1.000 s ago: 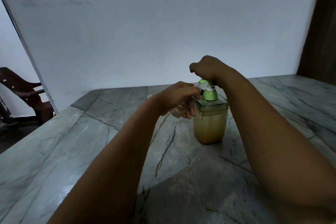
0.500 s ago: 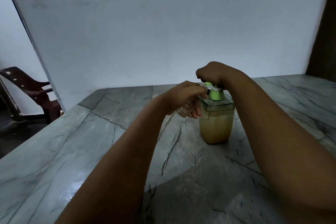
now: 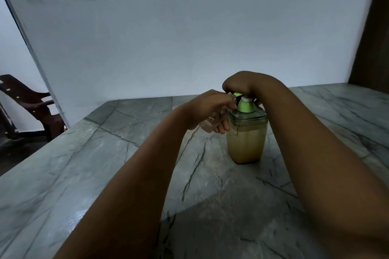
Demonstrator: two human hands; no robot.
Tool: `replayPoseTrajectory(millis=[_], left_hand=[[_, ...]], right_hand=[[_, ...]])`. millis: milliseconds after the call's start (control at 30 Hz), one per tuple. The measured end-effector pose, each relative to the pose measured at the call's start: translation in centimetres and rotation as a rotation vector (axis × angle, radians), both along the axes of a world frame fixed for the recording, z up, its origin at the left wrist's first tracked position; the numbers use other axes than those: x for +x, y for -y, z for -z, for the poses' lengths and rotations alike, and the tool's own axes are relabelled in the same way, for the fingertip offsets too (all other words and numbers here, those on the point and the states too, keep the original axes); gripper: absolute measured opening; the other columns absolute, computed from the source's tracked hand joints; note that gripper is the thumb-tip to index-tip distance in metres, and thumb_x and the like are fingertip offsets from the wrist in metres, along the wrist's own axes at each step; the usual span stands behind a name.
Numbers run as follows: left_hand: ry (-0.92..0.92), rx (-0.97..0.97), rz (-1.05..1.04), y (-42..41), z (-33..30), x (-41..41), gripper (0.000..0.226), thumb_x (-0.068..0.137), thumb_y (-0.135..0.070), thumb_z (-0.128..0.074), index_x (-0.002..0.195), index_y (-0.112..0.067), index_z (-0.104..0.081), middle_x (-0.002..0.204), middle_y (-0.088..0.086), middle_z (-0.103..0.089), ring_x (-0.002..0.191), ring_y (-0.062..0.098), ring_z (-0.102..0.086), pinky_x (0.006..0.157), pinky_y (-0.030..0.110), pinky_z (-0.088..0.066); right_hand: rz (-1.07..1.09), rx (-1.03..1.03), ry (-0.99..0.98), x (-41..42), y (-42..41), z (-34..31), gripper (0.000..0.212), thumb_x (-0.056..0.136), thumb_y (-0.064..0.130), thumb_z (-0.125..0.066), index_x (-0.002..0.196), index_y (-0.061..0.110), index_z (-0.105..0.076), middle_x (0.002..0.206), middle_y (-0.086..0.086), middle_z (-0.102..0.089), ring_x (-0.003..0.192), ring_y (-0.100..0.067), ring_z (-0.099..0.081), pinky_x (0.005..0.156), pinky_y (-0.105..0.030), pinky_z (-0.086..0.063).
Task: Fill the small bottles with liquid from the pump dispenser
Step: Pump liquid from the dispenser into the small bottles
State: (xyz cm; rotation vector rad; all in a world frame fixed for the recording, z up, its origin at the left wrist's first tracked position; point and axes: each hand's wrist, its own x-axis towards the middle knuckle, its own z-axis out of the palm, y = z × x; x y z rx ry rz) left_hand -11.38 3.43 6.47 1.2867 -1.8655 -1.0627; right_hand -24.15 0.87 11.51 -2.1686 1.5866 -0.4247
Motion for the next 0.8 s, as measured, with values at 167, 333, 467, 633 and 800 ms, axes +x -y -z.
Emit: replayPoseTrajectory(millis=[167,333,467,633,800], left_hand=[[0.015,-0.014,-0.006,0.0,0.0,0.1,0.023,0.092,-0.012,-0.044,0.078,-0.004,-0.06,0.066,0.021,-0.064,0.052,0.027,-0.061,0.053,0.026,-0.051],[0.018,-0.026,-0.003,0.0,0.0,0.1,0.02,0.093,-0.01,-0.044,0.083,-0.003,-0.06,0.066,0.021,-0.064,0.051,0.027,-0.06,0.053,0.027,-0.05],[0.022,-0.04,-0.009,-0.1,0.0,0.1,0.019,0.09,-0.013,-0.047,0.081,-0.005,-0.061,0.067,0.023,-0.064,0.052,0.028,-0.061,0.055,0.028,-0.05],[0.015,-0.033,-0.011,-0.1,0.2,0.0,0.02,0.083,-0.021,-0.05,0.075,-0.007,-0.063,0.068,0.024,-0.064,0.053,0.029,-0.061,0.055,0.028,-0.05],[0.023,-0.042,-0.02,-0.2,0.1,0.2,0.022,0.094,-0.011,-0.043,0.081,-0.006,-0.06,0.067,0.022,-0.064,0.051,0.027,-0.061,0.053,0.027,-0.05]], right_hand=[[-0.002,-0.032,0.045,0.3,0.0,-0.3,0.014,0.095,0.009,-0.035,0.082,0.01,-0.042,0.078,-0.01,-0.041,0.064,-0.024,-0.039,0.059,-0.027,-0.034],[-0.024,-0.02,0.121,0.4,0.4,-0.8,0.012,0.097,0.008,-0.034,0.086,0.01,-0.04,0.081,-0.011,-0.038,0.066,-0.023,-0.039,0.062,-0.028,-0.037],[0.015,-0.018,0.071,0.1,0.5,-0.2,0.023,0.087,0.004,-0.035,0.065,0.012,-0.032,0.067,-0.008,-0.033,0.05,-0.02,-0.029,0.05,-0.022,-0.029],[0.019,-0.038,0.042,0.2,0.1,0.1,0.025,0.088,0.01,-0.038,0.062,0.008,-0.04,0.063,-0.009,-0.039,0.048,-0.019,-0.033,0.049,-0.021,-0.029],[-0.049,-0.046,0.121,0.0,-0.5,-0.8,0.033,0.099,0.009,-0.031,0.117,-0.012,-0.049,0.112,-0.026,-0.05,0.058,-0.015,-0.029,0.057,-0.026,-0.032]])
